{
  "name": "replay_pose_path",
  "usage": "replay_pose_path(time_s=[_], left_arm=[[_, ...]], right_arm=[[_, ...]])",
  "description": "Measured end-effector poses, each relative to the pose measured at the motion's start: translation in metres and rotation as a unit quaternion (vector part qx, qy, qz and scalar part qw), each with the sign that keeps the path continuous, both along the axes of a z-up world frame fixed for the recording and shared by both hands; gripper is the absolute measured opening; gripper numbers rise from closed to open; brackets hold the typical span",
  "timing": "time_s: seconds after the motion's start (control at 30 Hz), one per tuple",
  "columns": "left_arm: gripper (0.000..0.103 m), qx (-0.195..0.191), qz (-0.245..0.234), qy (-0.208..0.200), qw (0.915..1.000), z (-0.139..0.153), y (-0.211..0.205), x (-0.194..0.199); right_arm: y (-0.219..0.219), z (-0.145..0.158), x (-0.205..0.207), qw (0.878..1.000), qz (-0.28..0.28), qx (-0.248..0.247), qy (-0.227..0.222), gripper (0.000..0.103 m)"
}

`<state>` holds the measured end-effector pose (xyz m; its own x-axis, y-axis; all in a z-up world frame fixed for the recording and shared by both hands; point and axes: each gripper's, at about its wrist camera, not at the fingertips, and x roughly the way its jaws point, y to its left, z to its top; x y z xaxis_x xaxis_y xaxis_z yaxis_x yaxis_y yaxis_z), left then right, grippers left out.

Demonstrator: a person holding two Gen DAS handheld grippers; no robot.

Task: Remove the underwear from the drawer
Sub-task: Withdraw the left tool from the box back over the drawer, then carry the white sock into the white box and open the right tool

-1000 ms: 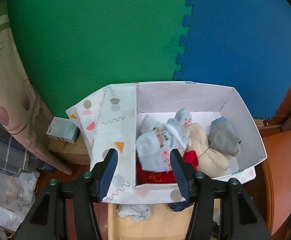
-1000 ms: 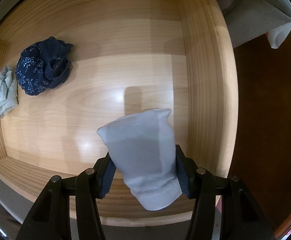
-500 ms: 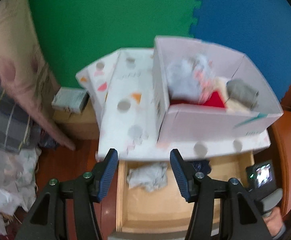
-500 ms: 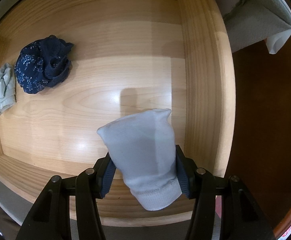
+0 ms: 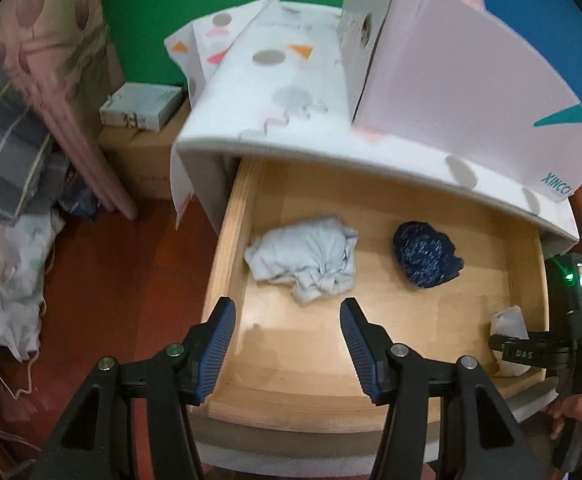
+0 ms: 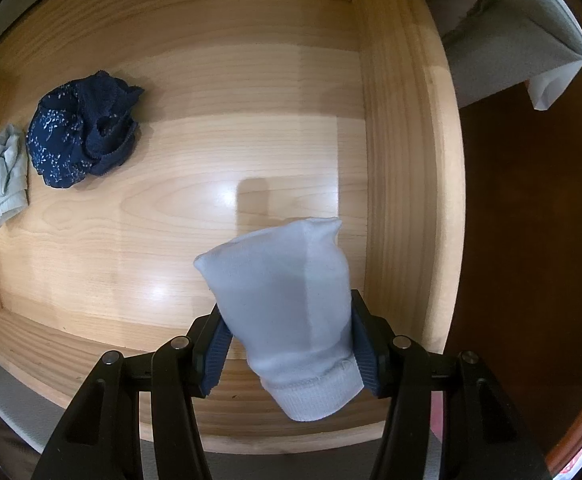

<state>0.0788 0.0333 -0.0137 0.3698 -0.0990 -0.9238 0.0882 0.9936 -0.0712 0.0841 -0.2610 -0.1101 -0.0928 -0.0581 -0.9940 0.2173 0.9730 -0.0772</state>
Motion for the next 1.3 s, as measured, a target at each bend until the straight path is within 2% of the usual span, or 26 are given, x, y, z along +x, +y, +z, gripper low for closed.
replay_pose_path(time_s=[0.13,0.3,0.37,0.63,0.9,1.13,1.3], left_arm=[[0.056,-0.011,0.005,0.017,0.9998,-0.013,0.0,-0.002],[0.056,0.001,0.034,-0.015,0.9993,-0.007,0.007,-0.008],[0.056,0.017,0.038,-0.029,0.9987,-0.003,0.007,-0.01],[0.056,0.049,0.016,-0.065,0.9966,0.003,-0.002,-0.015],[0.056,0.041,0.02,-0.069,0.9966,0.005,0.006,-0.015],[0.056,0.021,0.036,-0.064,0.9971,0.005,0.016,-0.014],[0.056,0.027,0.037,-0.063,0.997,0.004,0.015,-0.014]], right_arm=[[0.001,0.0,-0.001,1.0,0.0,0.0,-0.003,0.051],[-0.002,-0.001,-0.004,1.0,0.001,0.002,-0.004,0.051],[-0.004,-0.001,-0.004,1.0,0.0,0.004,-0.005,0.051],[-0.012,0.003,-0.003,1.0,0.004,0.007,-0.02,0.051],[-0.005,0.02,-0.003,0.997,0.025,0.022,-0.063,0.051],[0.0,0.061,-0.008,0.993,0.047,0.038,-0.1,0.051],[0.004,0.112,-0.014,0.988,0.062,0.037,-0.134,0.051]])
